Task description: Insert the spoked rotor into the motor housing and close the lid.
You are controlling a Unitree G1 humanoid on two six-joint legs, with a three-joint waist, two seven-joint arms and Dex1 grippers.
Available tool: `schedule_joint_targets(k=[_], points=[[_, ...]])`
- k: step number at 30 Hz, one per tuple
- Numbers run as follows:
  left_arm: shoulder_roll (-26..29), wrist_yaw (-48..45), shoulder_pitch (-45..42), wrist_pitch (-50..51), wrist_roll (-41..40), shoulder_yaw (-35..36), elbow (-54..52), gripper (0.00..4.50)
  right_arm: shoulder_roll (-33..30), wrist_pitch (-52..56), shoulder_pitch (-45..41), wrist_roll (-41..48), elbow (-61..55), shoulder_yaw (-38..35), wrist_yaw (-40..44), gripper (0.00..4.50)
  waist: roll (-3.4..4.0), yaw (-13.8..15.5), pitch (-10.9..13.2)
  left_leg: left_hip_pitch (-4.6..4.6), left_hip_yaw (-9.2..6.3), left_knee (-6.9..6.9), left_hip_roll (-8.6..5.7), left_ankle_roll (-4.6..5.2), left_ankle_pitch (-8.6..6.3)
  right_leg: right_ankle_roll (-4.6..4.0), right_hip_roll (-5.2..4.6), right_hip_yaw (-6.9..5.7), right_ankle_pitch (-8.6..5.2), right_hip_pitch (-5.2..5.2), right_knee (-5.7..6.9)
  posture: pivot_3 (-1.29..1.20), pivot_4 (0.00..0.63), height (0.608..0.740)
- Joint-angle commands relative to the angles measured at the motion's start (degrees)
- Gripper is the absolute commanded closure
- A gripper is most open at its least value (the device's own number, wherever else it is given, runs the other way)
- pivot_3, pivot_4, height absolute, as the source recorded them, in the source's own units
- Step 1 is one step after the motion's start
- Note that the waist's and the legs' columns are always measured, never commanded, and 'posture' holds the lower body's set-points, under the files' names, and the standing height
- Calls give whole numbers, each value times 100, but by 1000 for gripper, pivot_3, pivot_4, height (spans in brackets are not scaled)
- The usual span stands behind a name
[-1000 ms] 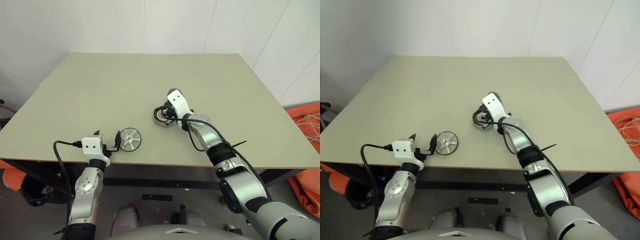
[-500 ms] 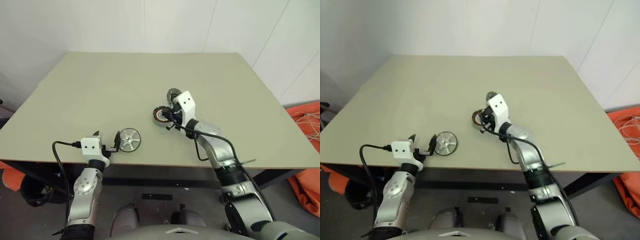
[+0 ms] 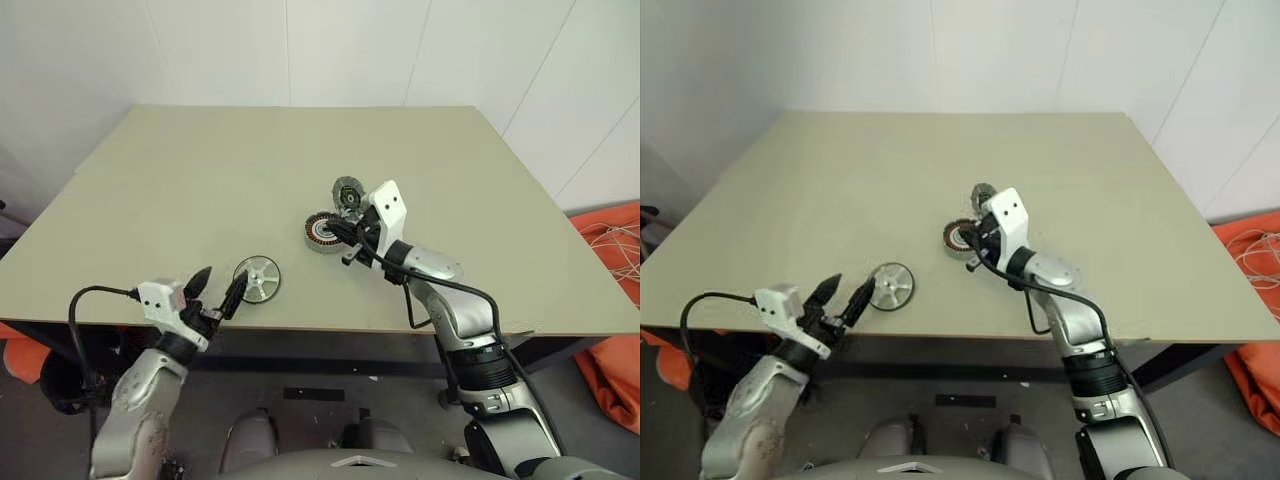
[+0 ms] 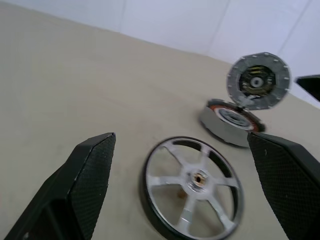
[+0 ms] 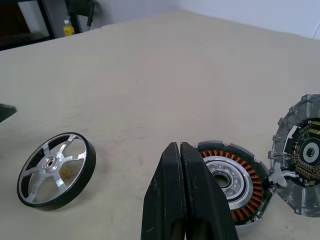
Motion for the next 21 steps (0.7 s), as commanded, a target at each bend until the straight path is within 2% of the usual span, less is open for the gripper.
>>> schedule_joint_targets(k=[1,4,9,13,16,21], points=[[125,103,83,681,-778,99,-614,0,8,-81,-118,77,-67,-47,-21,4487,1,6,1,-2,0,0,0,0,0,0,0,0,0,-1,0,0,0,740],[55,633,-68,1234,-1317,164,-799,0,8,-66,-122,82,-67,-45,-43,4487,1,2,1,3,0,1,0,-1,1,9,0,0,-5,3,1,0,0,740],[41,1407,-523,1972,-1629,192,-687,0,-5,6,-58,125,-186,-59,-64,4487,1,-3,1,14,-1,1,3,-10,6,36,5,0,-19,9,8,0,0,740],[-15,1753,-756,2314,-2060,345,-635,0,12,201,47,507,-509,-177,94,4487,1,-4,1,11,-2,2,2,-11,7,35,6,1,-19,8,6,0,0,740],[-32,1979,-765,2571,-2561,530,-579,0,-154,490,193,894,-880,-240,345,4487,1,4,0,2,-3,2,1,-11,7,2,8,1,-1,6,4,0,0,740],[-12,2371,-618,2900,-3325,859,-434,0,-362,595,301,1039,-987,-267,385,4487,-1,6,-1,2,-3,6,-1,-9,5,5,7,1,-2,10,-2,0,0,740]])
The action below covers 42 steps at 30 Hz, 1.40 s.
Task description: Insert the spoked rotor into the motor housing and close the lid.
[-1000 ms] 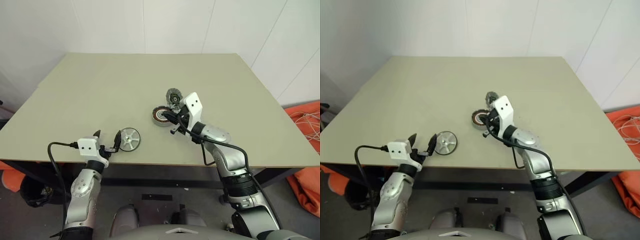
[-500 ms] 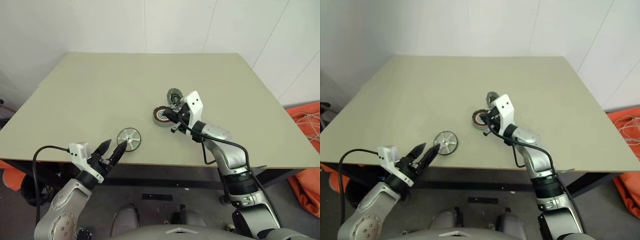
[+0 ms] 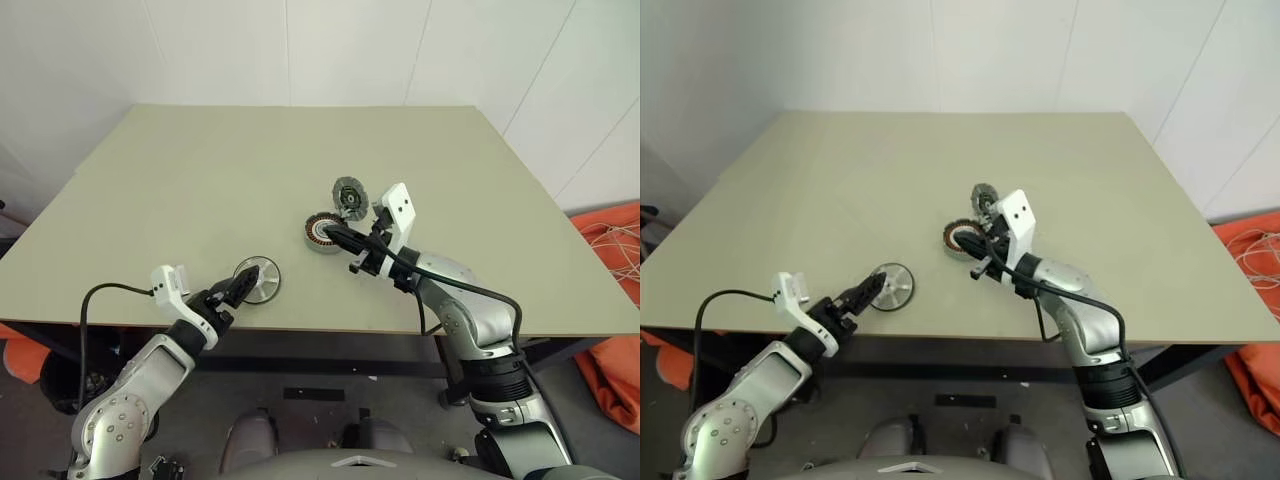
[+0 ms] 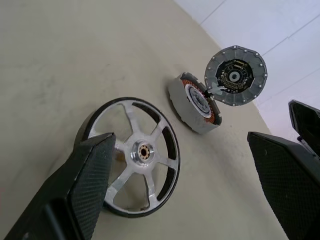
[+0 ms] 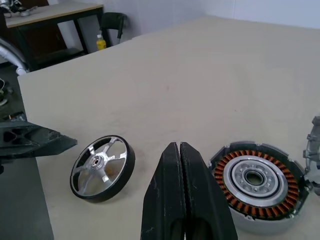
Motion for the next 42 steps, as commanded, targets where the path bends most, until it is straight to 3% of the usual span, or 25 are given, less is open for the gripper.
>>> schedule_joint_targets(k=[1,10,23,37,42], points=[[33,244,43,171,-601,281,26,0,-59,17,-19,153,-280,-100,11,4487,0,0,0,2,0,0,0,1,-1,16,0,0,-9,1,1,0,0,740],[134,499,-28,351,-926,362,374,0,-64,130,3,255,-373,-38,1,4487,0,13,0,12,-2,4,2,-2,1,40,2,0,-20,10,4,0,0,740],[-68,375,-893,502,-756,75,1212,0,-77,116,28,281,-350,-32,-33,4487,-1,58,-1,8,-4,4,1,-19,12,39,2,0,-19,9,4,0,0,740],[-300,771,-1113,782,-870,80,1580,0,-73,83,37,255,-345,-47,-118,4487,-1,98,-1,11,-4,5,1,-22,13,38,1,0,-19,15,5,0,0,740],[-492,994,-1126,755,-976,240,1716,1248,-87,77,37,250,-341,-46,-139,4500,-1,139,-2,27,-5,6,2,-22,14,40,1,0,-19,29,5,0,0,740]])
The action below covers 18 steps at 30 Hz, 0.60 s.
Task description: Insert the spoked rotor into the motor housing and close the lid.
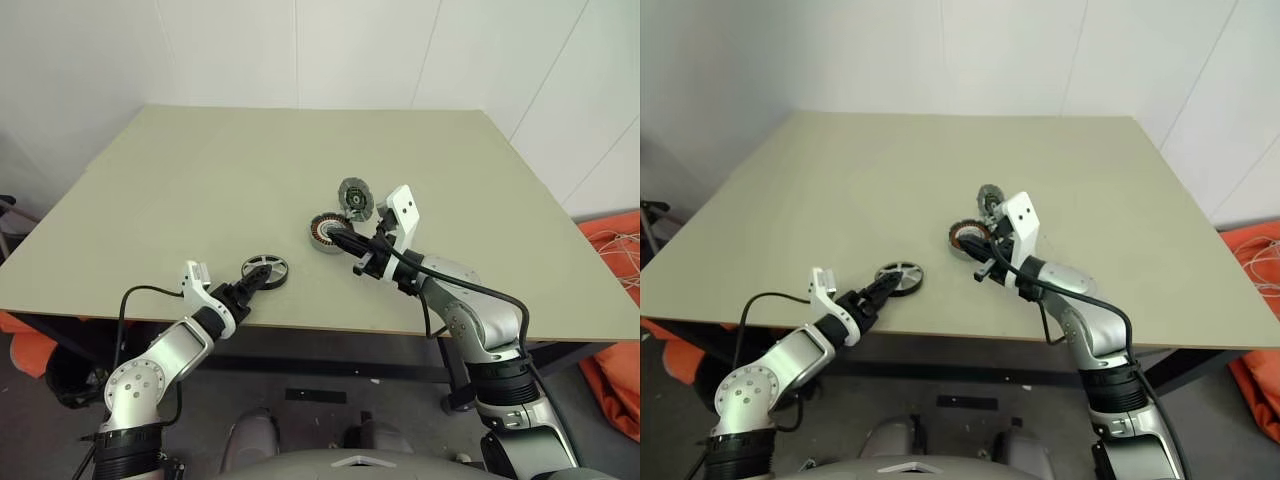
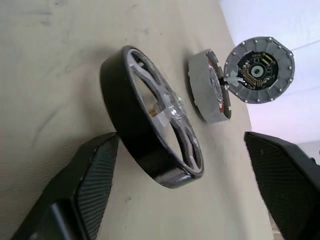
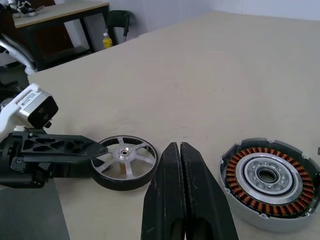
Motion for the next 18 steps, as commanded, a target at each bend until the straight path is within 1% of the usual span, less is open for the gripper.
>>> schedule_joint_targets(k=[1,6,8,9,12,16,18], points=[[-99,183,-18,-25,-109,165,97,1537,-30,-107,-40,53,-212,-60,-6,4500,-1,-1,0,0,0,0,0,0,0,1,0,0,0,0,0,0,0,740],[-312,395,-6,-92,-147,298,195,3271,-62,-105,-63,61,-202,-65,10,4500,-2,5,-1,-5,-1,0,-1,-1,1,1,0,0,0,-2,-2,0,0,740],[-387,496,-5,-112,-176,341,253,3826,-73,-100,-74,62,-202,-63,15,4500,-4,6,-5,-4,-2,0,-1,-1,1,1,0,0,0,1,-2,0,0,740],[-408,532,-5,-115,-187,352,269,3993,-75,-98,-79,61,-201,-63,15,4500,-2,4,-6,-1,-2,0,-1,-1,0,1,0,0,0,4,-2,0,0,740],[-460,556,-5,-148,-213,369,273,4043,-93,-90,-82,69,-205,-71,17,4500,-3,0,-7,5,-1,0,0,0,0,2,0,0,0,13,-2,0,0,740],[-494,349,-66,-227,-301,402,176,4043,-110,-79,-89,67,-216,-67,2,4500,-4,1,-6,13,-1,0,0,1,-1,5,0,0,-1,13,-2,0,0,740],[-589,128,-171,-321,-519,456,71,4043,-118,-71,-86,75,-223,-73,2,4500,-4,2,-6,11,-2,0,0,1,-1,6,0,0,0,12,-3,0,0,740]])
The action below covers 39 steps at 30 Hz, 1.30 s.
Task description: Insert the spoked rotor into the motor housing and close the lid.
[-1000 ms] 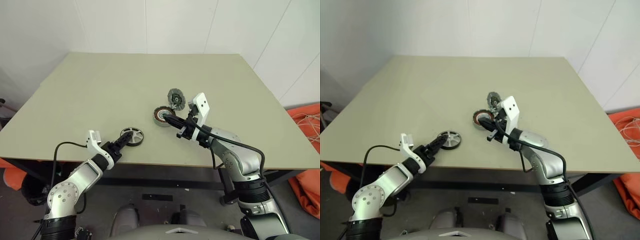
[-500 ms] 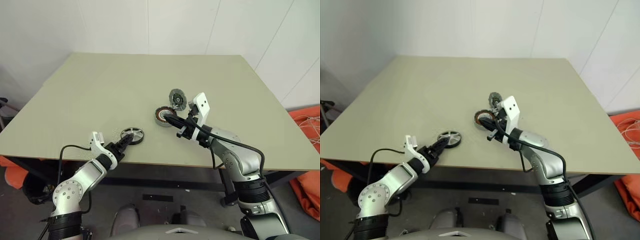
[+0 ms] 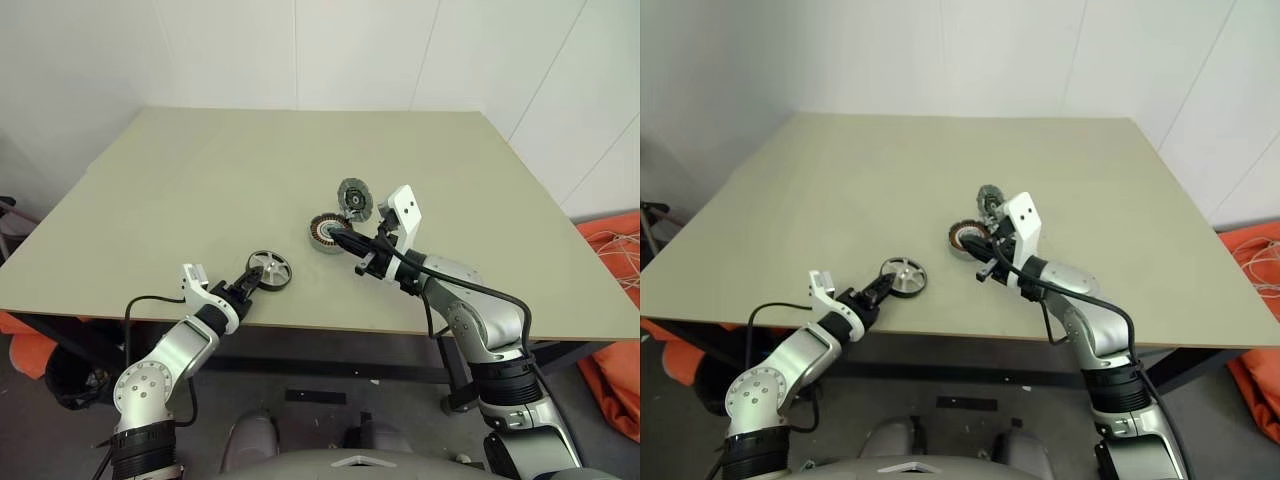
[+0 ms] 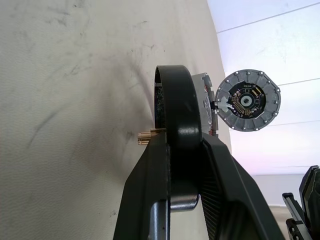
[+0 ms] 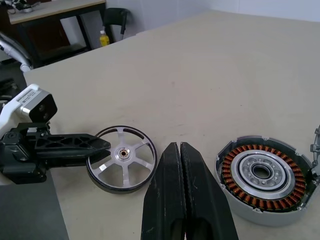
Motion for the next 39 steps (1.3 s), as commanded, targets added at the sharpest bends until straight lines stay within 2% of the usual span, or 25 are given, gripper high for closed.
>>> schedule_joint_targets(k=[1,10,23,28,39], points=[[-101,-307,-152,-214,-287,163,-129,4043,-31,-67,-84,77,-224,-74,7,4500,-1,3,1,-3,0,0,0,0,0,0,0,0,0,-2,0,0,0,740],[-318,-831,-935,-327,-459,63,181,4043,-44,-42,-79,91,-243,-67,-17,4500,-3,18,2,-35,-5,1,-5,-5,4,-4,0,-1,3,-25,-2,0,0,740],[-767,-1561,-2127,-804,818,-221,1916,4043,-33,-36,-79,90,-289,-59,-108,4500,-6,25,4,-37,-6,1,-5,-5,4,0,-1,-1,3,-26,-4,0,0,740],[-934,-1830,-2444,-767,1101,-253,2280,4043,-36,-41,-79,91,-305,-68,-134,4500,-6,25,5,-41,-7,0,-6,-4,3,-30,-1,-1,20,-29,-4,0,0,740],[-1166,-2194,-2879,-773,1638,-207,2947,4043,-36,-40,-73,103,-341,-65,-202,4500,-6,30,5,-42,-7,0,-7,-2,2,-37,-4,-1,23,-29,-4,0,0,740]])
